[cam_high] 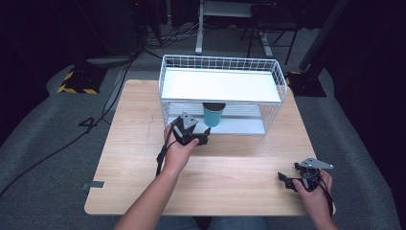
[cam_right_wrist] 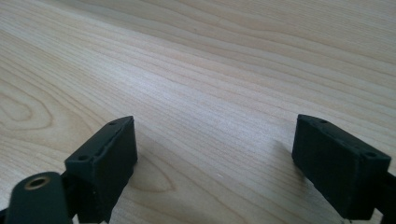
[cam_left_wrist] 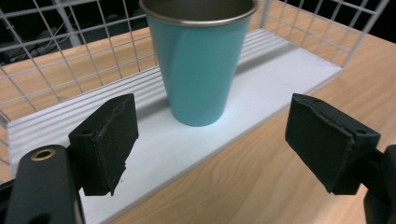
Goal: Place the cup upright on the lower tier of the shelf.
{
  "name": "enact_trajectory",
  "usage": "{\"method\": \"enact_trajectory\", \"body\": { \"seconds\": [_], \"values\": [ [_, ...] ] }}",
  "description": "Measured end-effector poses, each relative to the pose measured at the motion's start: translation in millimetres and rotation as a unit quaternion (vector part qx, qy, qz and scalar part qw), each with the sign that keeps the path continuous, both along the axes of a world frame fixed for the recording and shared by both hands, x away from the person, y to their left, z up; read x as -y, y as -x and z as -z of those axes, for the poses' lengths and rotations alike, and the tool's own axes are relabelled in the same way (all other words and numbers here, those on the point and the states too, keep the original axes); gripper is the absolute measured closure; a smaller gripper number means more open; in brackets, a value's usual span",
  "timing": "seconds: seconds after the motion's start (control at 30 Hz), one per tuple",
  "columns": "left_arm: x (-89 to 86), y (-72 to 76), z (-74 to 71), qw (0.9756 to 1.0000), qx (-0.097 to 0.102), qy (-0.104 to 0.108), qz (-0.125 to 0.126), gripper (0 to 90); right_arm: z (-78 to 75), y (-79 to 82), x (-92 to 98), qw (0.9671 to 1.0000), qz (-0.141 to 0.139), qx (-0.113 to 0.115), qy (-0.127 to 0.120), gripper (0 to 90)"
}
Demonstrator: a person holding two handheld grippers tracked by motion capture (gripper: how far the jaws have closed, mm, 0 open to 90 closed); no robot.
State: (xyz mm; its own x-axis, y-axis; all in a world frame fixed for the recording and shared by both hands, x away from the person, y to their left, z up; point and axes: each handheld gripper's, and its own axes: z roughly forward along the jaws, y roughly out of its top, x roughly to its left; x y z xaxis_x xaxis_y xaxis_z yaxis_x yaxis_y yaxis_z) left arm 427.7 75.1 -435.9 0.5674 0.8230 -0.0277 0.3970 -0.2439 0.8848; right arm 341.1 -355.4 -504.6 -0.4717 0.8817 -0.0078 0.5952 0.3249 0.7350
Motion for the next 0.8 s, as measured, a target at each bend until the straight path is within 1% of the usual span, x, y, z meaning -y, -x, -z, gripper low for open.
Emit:
{"method": "enact_trajectory", "body": {
  "seconds": [0.03, 0.07, 0.1, 0.13, 0.17, 0.2, 0.23, 0.27, 0.3, 0.33, 0.37, 0.4, 0.43, 0.47, 0.5, 0.57, 0.63, 0.8],
  "values": [
    [-1.4, 3.6, -2.0, 1.0, 0.002, 0.001, 0.004, 17.9, 0.0, 0.0, 0.0, 1.0, 0.0, 0.0, 0.0, 14.2],
    [-4.5, 10.6, -5.9, 0.9999, 0.007, -0.004, 0.009, 18.0, 0.0, 0.0, 0.0, 1.0, 0.0, 0.0, 0.0, 14.2],
    [-4.5, 10.6, -5.9, 0.9999, 0.007, -0.004, 0.009, 18.0, 0.0, 0.0, 0.0, 1.0, 0.0, 0.0, 0.0, 14.2],
    [-7.5, 17.3, -9.3, 0.9999, 0.008, -0.006, 0.012, 18.1, 0.0, 0.0, 0.0, 1.0, 0.0, 0.0, 0.0, 14.2],
    [-7.5, 17.3, -9.3, 0.9999, 0.008, -0.006, 0.012, 18.1, 0.0, 0.0, 0.0, 1.0, 0.0, 0.0, 0.0, 14.2],
    [-11.2, 23.5, -12.1, 0.9998, 0.007, -0.011, 0.015, 18.2, 0.0, 0.0, 0.0, 1.0, 0.0, 0.0, 0.0, 14.2],
    [-11.2, 23.5, -12.1, 0.9998, 0.007, -0.011, 0.015, 18.3, 0.0, 0.0, 0.0, 1.0, 0.0, 0.0, 0.0, 14.2],
    [-15.0, 29.7, -14.6, 0.9997, 0.007, -0.015, 0.017, 18.5, 0.0, 0.0, 0.0, 1.0, 0.0, 0.0, 0.0, 14.2],
    [-17.1, 32.5, -15.7, 0.9997, 0.008, -0.015, 0.02, 18.7, 0.0, 0.0, 0.0, 1.0, 0.0, 0.0, 0.0, 14.2],
    [-17.1, 32.5, -15.7, 0.9997, 0.008, -0.015, 0.02, 18.9, 0.0, 0.0, 0.0, 1.0, 0.0, 0.0, 0.0, 14.2],
    [-20.4, 37.8, -17.1, 0.9997, 0.004, -0.012, 0.023, 18.8, 0.0, 0.0, 0.0, 1.0, 0.0, 0.0, 0.0, 14.2],
    [-23.0, 41.0, -18.0, 0.9995, 0.005, -0.013, 0.027, 18.9, 0.0, 0.0, 0.0, 1.0, 0.0, 0.0, 0.0, 14.2],
    [-23.0, 41.0, -18.0, 0.9995, 0.005, -0.013, 0.027, 19.0, 0.0, 0.0, 0.0, 1.0, 0.0, 0.0, 0.0, 14.2],
    [-27.3, 46.2, -19.1, 0.9994, 0.004, -0.015, 0.03, 19.1, 0.0, 0.0, 0.0, 1.0, 0.0, 0.0, 0.0, 14.2],
    [-27.3, 46.2, -19.1, 0.9994, 0.004, -0.015, 0.03, 19.2, 0.0, 0.0, 0.0, 1.0, 0.0, 0.0, 0.0, 14.2],
    [-33.9, 53.1, -19.9, 0.9993, 0.0, -0.015, 0.036, 19.3, 0.0, 0.0, 0.0, 1.0, 0.0, 0.0, 0.0, 14.2],
    [-38.8, 57.6, -20.5, 0.9991, 0.0, -0.017, 0.038, 19.5, 0.0, 0.0, 0.0, 1.0, 0.0, 0.0, 0.0, 14.2],
    [-47.4, 66.1, -19.6, 0.9988, -0.004, -0.019, 0.045, 19.8, 0.0, 0.0, 0.0, 1.0, 0.0, 0.0, 0.0, 14.2]
  ]
}}
